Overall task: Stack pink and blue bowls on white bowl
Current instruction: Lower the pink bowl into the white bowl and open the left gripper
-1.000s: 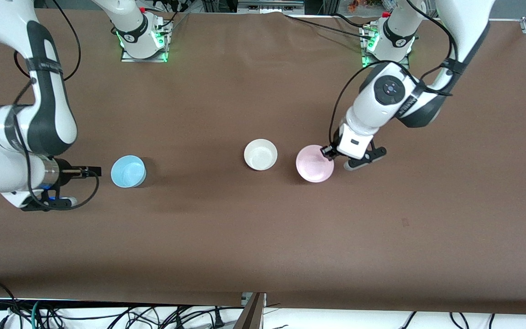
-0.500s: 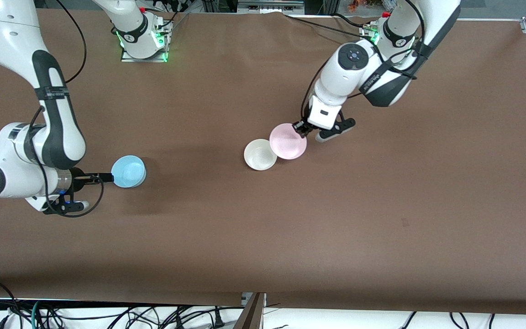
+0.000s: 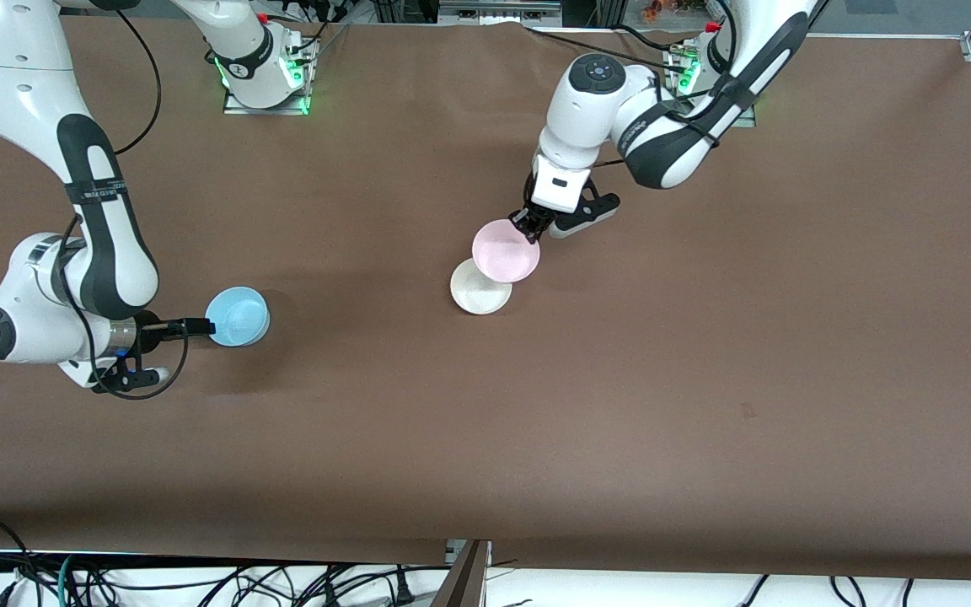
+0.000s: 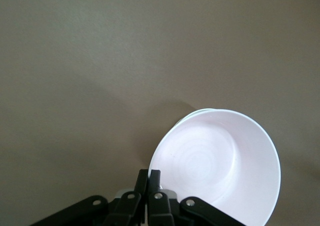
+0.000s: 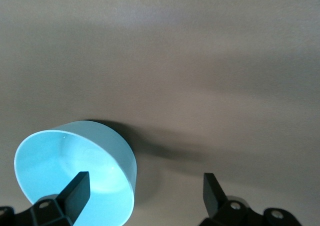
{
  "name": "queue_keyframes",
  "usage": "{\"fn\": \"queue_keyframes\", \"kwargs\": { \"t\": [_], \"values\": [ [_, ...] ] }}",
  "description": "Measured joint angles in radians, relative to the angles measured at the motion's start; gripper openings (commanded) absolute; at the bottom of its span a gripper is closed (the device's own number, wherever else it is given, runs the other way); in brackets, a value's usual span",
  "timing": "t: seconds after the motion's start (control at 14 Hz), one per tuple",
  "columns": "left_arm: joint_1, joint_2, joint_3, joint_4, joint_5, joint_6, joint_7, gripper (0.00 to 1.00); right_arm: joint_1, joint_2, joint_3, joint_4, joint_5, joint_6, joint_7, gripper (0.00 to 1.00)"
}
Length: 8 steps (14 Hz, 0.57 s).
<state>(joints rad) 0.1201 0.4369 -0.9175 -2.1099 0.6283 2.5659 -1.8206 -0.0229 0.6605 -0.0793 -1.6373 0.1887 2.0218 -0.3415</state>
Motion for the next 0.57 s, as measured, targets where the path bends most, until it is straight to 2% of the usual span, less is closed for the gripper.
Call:
{"fn": "queue_keyframes", "kwargs": {
  "t": [0.07,0.36,0.43,0.5,0.57],
  "values": [
    [-0.038,0.030,0.029,0.027,0.044,0.002,-0.059,0.00,0.000,0.000,0.001,-0.002,0.002,0.001,-0.002,0.98],
    [-0.265,0.122,0.222,0.150,0.081,0.001,-0.151,0.00,0.002,0.003,0.005,-0.013,0.024,0.001,-0.008,0.59],
    [-0.310,0.133,0.260,0.166,0.081,0.001,-0.163,0.00,0.002,0.004,0.006,-0.014,0.024,0.001,-0.009,0.53],
    [-0.338,0.141,0.282,0.176,0.081,0.000,-0.171,0.00,0.002,0.004,0.006,-0.016,0.025,0.001,-0.009,0.52],
    [-0.350,0.146,0.291,0.181,0.081,0.000,-0.175,0.00,0.002,0.004,0.006,-0.019,0.025,0.001,-0.010,0.45]
  ]
}}
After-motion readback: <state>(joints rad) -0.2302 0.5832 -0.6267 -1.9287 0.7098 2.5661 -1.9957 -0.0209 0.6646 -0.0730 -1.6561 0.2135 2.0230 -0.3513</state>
